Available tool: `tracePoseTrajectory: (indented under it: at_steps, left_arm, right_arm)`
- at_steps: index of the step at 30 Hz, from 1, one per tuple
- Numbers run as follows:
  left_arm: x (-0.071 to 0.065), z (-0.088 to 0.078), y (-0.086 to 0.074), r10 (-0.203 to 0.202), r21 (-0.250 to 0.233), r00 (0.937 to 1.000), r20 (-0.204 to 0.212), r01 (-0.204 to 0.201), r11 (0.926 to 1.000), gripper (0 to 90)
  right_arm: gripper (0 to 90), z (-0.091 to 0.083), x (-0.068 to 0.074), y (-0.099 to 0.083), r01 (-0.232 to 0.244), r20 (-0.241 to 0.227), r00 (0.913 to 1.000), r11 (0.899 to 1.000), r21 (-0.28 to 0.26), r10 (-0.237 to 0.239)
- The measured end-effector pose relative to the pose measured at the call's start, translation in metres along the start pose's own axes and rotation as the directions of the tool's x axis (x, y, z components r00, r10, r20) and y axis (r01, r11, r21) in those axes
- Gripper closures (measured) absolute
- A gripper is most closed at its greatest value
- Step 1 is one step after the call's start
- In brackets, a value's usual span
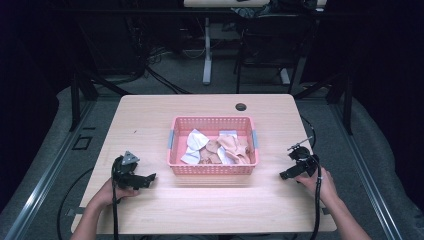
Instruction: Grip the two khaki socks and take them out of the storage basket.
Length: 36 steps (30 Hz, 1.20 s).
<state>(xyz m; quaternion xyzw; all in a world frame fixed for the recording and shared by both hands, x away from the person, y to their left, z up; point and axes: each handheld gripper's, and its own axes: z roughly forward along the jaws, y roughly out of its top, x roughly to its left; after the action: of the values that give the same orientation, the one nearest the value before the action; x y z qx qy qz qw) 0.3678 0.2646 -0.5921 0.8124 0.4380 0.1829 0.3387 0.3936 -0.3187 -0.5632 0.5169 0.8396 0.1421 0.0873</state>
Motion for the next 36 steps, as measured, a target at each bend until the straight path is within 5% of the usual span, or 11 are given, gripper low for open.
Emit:
tracePoseTrajectory:
  at_steps: [16, 28, 36]
  left_arm:
    - [0.000, 0.000, 0.000, -0.002, 0.001, 1.0000, -0.001, 0.002, 1.0000, 0.0]
    - [0.000, 0.000, 0.000, -0.001, 0.001, 1.0000, -0.001, 0.001, 1.0000, 0.0]
    - [0.000, 0.000, 0.000, -0.001, 0.001, 1.0000, -0.001, 0.001, 1.0000, 0.0]
  right_arm:
    - [0.0, -0.006, 0.002, 0.006, 0.012, 0.016, 0.9998, 1.000, 0.026, -0.012]
    - [0.0, -0.040, 0.005, 0.017, -0.011, -0.025, 0.9996, 0.996, -0.084, 0.009]
    - [0.0, -0.058, 0.015, 0.027, 0.016, -0.050, 0.9985, 0.992, -0.128, -0.022]
